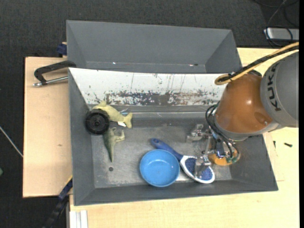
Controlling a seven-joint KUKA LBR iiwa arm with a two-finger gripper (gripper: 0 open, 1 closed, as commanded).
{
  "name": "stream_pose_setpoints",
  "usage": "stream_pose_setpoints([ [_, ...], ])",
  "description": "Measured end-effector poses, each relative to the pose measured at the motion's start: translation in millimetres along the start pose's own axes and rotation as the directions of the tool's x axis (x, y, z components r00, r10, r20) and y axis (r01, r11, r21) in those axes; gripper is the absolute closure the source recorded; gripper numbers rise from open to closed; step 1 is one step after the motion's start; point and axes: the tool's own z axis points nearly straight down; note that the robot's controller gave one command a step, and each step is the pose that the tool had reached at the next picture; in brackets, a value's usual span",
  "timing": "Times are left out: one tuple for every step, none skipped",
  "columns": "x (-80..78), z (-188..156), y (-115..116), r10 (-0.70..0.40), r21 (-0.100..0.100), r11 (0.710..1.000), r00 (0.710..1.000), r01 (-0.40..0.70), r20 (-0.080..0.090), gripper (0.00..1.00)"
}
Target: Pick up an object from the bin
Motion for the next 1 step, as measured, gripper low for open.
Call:
stream_pose_setpoints([
  [2.7, -2.9, -0.1, -0.003, 0.0, 1.0, 1.0, 0.003, -0.014, 1.0],
])
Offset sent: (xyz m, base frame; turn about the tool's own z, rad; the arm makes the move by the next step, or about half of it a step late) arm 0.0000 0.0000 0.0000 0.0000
